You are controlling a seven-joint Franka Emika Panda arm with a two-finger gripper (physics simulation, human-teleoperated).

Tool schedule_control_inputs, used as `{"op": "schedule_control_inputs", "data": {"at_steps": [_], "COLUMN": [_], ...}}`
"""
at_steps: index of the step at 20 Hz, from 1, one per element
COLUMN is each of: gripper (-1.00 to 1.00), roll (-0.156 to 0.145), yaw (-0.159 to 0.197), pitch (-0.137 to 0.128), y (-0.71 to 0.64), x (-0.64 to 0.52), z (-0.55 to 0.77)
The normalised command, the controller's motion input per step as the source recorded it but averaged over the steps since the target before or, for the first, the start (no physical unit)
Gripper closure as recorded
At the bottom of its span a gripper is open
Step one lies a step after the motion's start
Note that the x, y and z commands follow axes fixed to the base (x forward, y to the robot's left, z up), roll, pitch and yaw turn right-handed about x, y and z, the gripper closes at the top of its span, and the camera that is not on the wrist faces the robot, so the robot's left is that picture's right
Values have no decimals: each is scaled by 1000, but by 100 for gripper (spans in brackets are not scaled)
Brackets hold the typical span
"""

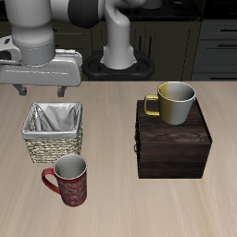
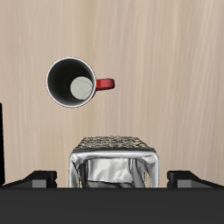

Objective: Place the red mug in the basket

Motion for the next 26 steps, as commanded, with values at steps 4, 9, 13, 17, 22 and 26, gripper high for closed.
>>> {"op": "schedule_control_inputs", "data": {"at_steps": [4, 9, 13, 17, 22, 26], "gripper": [-100, -100, -100, -100, -100, -100], "roll": [-24, 2, 8, 0, -28, 3], "yaw": [-16, -25, -16, -26, -33, -22], "pitch": [-7, -9, 10, 2, -5, -11], "y": [93, 84, 65, -89, -160, -21], "x": [302, 277, 245, 205, 119, 39], "z": [22, 17, -34, -37, -43, -47]}}
